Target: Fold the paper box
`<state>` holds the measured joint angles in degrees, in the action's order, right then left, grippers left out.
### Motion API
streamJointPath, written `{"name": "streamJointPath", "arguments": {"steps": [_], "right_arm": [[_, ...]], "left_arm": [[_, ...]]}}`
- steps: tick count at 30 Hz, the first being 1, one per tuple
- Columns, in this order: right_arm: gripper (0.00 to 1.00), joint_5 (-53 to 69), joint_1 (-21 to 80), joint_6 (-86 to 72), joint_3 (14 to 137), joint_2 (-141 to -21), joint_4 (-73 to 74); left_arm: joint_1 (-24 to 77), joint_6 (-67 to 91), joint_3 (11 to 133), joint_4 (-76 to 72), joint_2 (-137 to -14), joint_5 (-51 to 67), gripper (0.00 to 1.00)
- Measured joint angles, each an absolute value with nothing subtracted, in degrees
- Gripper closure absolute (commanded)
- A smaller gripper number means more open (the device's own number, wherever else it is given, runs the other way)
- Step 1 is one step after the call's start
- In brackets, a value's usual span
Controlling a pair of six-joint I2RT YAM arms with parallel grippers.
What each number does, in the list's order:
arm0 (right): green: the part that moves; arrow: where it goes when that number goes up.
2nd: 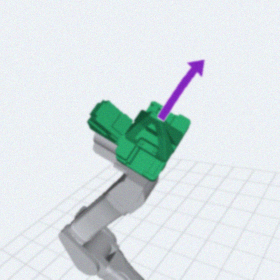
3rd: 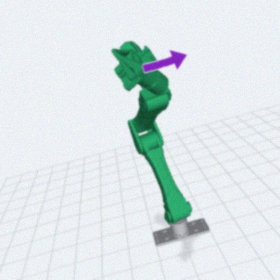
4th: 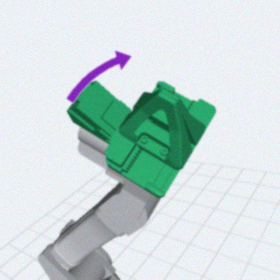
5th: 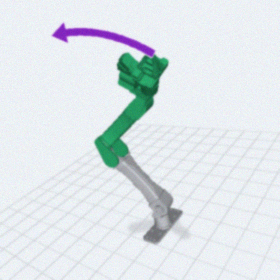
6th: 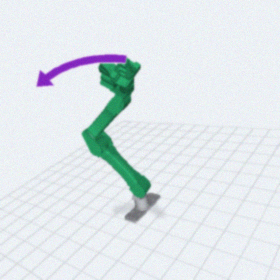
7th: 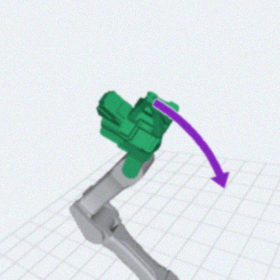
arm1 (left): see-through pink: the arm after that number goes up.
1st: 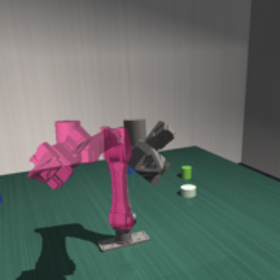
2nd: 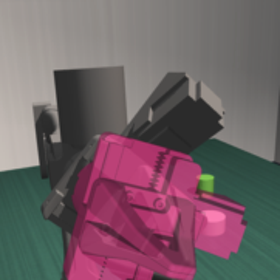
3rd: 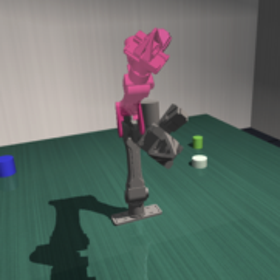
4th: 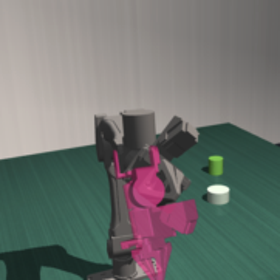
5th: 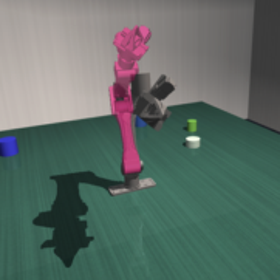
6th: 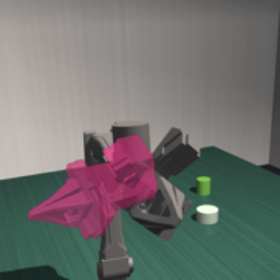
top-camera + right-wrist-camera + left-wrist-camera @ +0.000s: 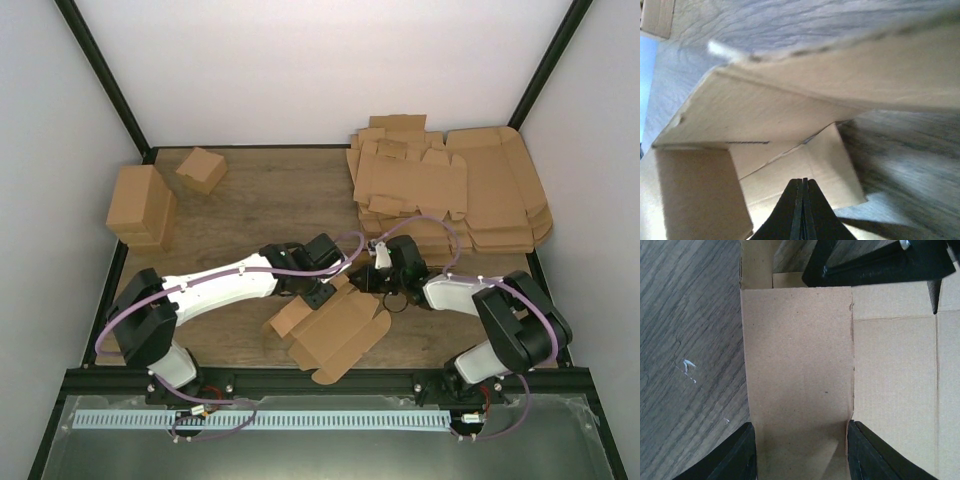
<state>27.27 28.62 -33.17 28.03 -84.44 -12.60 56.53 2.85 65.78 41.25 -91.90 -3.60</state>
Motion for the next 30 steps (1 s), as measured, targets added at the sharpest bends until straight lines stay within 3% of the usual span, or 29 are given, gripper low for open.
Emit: {"name": "streamJointPath", "arguments": {"steps": [7,18,30], "right_arm": [[0.99,30.83,28.62,-31.83,28.05,-83.79,-11.4],[0.99,17.85,28.62,-30.09,31.33,-88.88,-7.16],[0.99,26.3,28.38,-30.28,27.73,-85.06,-12.6]], "left_arm": [[56.53,3.31,65.6,40.32,-92.16,-3.4,0.52],[56.53,3.18,65.17,39.42,-92.16,-3.42,0.52],[56.53,2.98,64.36,38.24,-91.77,-3.55,0.52]]}}
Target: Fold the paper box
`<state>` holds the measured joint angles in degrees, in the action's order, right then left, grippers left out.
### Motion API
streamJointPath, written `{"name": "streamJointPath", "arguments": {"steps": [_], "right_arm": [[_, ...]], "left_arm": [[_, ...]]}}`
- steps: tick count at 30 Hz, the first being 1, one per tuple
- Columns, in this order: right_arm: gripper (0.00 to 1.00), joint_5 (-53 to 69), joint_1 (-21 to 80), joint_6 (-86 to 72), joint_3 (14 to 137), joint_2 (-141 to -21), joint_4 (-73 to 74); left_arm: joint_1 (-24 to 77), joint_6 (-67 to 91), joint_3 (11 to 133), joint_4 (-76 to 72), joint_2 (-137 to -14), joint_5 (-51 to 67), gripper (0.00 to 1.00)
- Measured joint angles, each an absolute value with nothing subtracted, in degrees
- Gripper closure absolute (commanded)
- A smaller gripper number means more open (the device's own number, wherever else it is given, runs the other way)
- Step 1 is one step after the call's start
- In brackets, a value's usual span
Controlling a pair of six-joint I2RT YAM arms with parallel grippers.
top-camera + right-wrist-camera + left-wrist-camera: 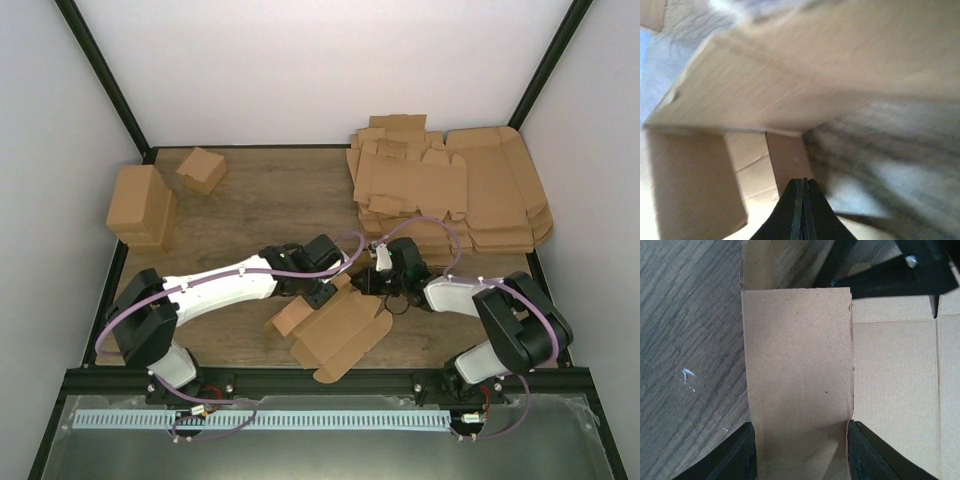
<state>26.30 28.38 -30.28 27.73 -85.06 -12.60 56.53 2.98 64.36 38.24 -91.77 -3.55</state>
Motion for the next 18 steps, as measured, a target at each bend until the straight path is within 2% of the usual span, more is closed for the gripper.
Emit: {"name": "streamJointPath", "arguments": {"steps": [10,18], "right_arm": [[0.99,33.85,28.51,-31.29,25.34,-82.94,-13.41],[0.99,35.62,28.62,-32.4,25.3,-87.26,-15.64]], "left_arm": [[56.53,3.01,64.27,37.76,-91.77,-3.16,0.52],[56.53,3.03,64.25,37.76,-91.77,-2.72,0.52]]}}
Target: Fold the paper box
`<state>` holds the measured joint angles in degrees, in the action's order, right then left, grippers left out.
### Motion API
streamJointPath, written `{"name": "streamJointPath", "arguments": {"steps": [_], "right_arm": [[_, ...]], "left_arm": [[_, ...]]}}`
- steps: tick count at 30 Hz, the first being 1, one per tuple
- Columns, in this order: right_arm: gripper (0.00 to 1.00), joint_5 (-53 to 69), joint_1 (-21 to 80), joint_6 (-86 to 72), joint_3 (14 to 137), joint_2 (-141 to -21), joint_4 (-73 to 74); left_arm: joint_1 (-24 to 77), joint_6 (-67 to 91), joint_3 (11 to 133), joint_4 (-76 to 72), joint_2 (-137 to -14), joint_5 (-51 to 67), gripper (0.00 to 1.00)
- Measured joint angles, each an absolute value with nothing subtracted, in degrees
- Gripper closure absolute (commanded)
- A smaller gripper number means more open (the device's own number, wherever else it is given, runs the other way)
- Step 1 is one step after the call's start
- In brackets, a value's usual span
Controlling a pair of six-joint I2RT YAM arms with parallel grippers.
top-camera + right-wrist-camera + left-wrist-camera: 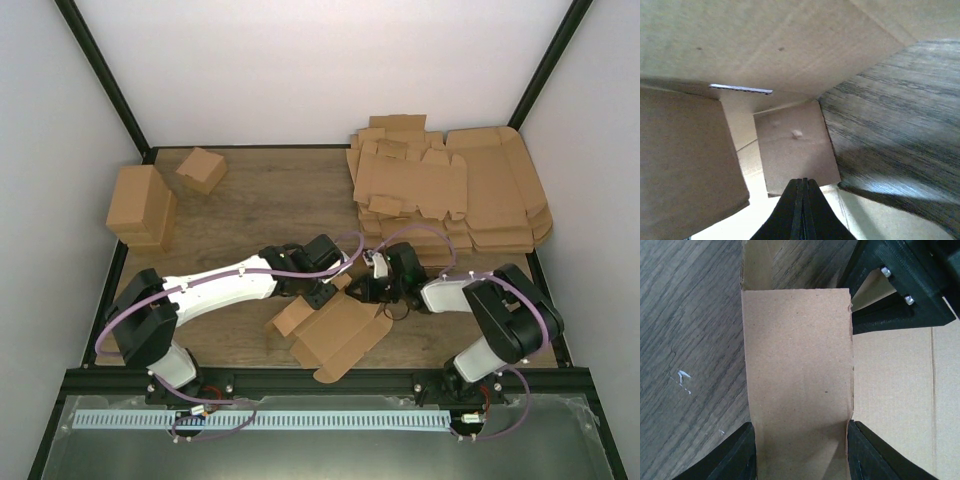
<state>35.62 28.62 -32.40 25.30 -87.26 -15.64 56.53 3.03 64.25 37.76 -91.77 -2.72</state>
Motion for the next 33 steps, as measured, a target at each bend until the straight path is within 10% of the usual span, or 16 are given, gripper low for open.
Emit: {"name": "streamJointPath", "arguments": {"steps": [33], "right_arm": [[0.94,31.53,28.69,-30.46,25.89,-85.1,-13.82]], "left_arm": [[57.87,2.2,65.36,38.65,-92.97,-4.08,0.52]]}}
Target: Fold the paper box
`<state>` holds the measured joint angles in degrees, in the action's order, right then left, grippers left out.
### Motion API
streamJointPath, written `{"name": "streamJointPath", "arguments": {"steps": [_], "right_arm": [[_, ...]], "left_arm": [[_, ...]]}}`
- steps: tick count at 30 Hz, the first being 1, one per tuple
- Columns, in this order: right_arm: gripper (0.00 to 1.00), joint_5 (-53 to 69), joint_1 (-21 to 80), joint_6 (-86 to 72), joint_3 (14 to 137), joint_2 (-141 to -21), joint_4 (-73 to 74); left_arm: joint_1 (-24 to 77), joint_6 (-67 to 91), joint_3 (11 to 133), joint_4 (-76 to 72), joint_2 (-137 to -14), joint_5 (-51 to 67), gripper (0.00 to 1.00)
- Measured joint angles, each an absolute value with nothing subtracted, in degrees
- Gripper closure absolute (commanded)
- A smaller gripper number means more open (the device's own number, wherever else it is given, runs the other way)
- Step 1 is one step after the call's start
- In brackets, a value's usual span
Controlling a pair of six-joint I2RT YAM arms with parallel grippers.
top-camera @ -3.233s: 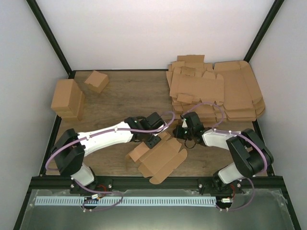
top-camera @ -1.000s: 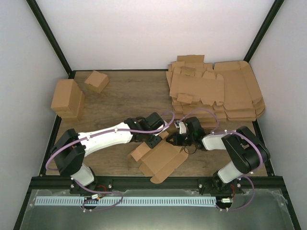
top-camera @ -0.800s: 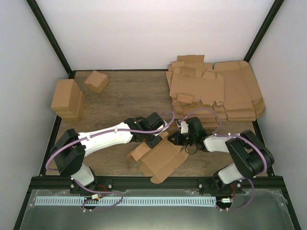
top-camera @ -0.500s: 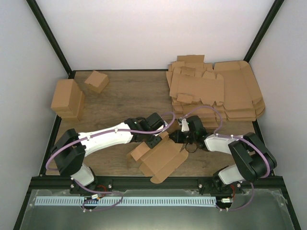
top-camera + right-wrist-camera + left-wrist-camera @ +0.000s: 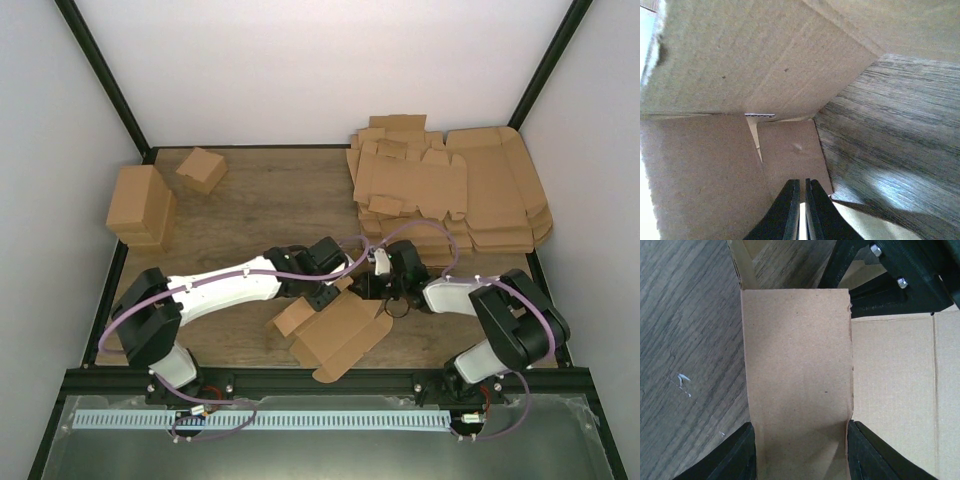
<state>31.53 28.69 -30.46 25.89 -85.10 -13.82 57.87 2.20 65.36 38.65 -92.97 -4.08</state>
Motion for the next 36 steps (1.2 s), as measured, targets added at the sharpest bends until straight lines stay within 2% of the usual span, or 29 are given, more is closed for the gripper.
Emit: {"name": "streamJointPath", "arguments": {"steps": [10,19,22,25,30,34,36], "right_arm": [[0.94,26.65,28.71,-30.41,26.04,-83.18,-10.39],[0.92,15.51,27.88,-27.46,26.55,-72.53,-3.77],[0.81,12.53,27.55,-25.04,27.0,-68.18,-1.76],[0.43,11.62,27.53,-21.69,27.94,-65.25,-1.91],[0.37,16.67,27.46,-13.43,28.56,-65.41,-4.73],[0.36,16.6,27.46,-7.42,33.12,-68.58,-1.39],[0.32,15.25,27.14,-4.45,36.34,-69.52,0.43]], "left_arm": [[58.81,2.55,65.56,38.89,-93.49,-5.85,0.52],[58.87,2.59,65.56,38.94,-93.49,-6.5,0.52],[58.92,2.59,65.56,38.96,-93.49,-6.66,0.52],[58.92,2.59,65.56,38.96,-93.49,-6.72,0.52],[58.94,2.76,65.56,38.96,-93.54,-7.14,0.52],[58.94,2.79,65.56,38.96,-93.54,-7.29,0.52],[58.94,2.79,65.54,38.96,-93.54,-7.27,0.52]]}}
